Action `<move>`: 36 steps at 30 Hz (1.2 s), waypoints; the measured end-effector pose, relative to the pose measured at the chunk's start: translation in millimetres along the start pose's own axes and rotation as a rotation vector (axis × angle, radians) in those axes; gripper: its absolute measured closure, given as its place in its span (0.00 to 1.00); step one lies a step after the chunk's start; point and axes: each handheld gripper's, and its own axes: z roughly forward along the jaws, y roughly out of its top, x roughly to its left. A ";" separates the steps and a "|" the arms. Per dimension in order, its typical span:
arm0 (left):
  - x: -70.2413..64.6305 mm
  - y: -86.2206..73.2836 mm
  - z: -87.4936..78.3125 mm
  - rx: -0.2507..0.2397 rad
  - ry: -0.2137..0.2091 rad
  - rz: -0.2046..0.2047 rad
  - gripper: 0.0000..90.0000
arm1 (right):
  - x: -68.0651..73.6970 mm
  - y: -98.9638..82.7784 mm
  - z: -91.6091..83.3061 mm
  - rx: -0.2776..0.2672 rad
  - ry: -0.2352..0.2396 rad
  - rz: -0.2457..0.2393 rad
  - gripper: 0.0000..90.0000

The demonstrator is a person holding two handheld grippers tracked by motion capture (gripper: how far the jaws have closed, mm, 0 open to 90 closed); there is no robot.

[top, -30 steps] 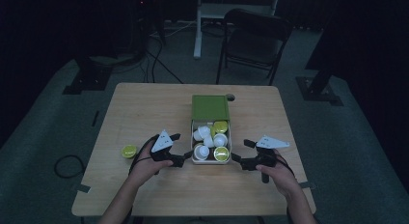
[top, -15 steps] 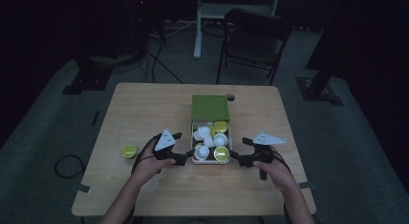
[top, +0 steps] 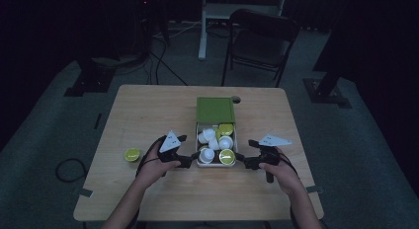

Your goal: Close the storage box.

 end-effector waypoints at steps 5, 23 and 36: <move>-0.3 0.9 -0.3 -0.002 0.006 0.014 0.17 | -0.9 1.9 0.8 0.006 -0.001 -0.004 0.14; 3.2 4.1 3.7 0.015 0.007 0.002 0.17 | -2.7 6.8 3.1 0.020 -0.016 -0.006 0.14; 6.8 6.3 6.5 0.019 0.017 0.024 0.17 | -3.3 11.5 6.7 0.029 -0.020 -0.011 0.14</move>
